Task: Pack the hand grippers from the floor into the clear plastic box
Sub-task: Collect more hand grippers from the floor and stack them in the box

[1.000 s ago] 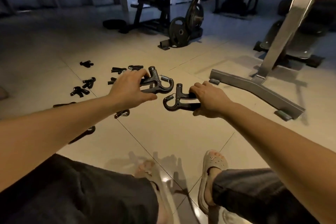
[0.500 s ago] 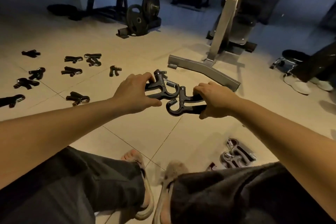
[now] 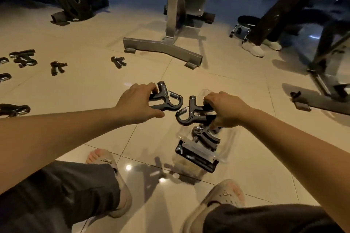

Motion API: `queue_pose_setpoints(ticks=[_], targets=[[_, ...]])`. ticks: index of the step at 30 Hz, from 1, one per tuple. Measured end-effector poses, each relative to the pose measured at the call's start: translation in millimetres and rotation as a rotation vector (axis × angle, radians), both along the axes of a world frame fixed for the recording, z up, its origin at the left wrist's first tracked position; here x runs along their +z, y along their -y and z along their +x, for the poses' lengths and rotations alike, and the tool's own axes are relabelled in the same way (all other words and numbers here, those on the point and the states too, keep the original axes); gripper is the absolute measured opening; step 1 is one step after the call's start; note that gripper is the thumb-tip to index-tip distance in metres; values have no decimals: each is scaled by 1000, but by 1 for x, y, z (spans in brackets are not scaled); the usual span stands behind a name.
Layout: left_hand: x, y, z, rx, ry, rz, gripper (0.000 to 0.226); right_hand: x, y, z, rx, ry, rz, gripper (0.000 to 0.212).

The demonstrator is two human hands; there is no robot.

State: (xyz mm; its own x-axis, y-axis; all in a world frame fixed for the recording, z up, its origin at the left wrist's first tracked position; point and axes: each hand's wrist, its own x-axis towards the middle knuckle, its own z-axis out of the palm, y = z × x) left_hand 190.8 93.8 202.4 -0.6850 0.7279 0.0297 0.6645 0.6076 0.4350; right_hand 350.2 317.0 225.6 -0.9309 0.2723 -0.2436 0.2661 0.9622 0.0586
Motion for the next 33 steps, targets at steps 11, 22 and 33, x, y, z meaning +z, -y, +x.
queue_pose_setpoints(ticks=[11,22,33], targets=[[-30,-79,5,-142,22,-107,64,-101,-52,26,-317,9,-244,67],[-66,-97,-45,-131,217,-88,62,-212,-70,-6,-295,251,-342,77],[-94,-118,-63,-211,309,-157,64,-260,-71,-8,-269,294,-364,74]])
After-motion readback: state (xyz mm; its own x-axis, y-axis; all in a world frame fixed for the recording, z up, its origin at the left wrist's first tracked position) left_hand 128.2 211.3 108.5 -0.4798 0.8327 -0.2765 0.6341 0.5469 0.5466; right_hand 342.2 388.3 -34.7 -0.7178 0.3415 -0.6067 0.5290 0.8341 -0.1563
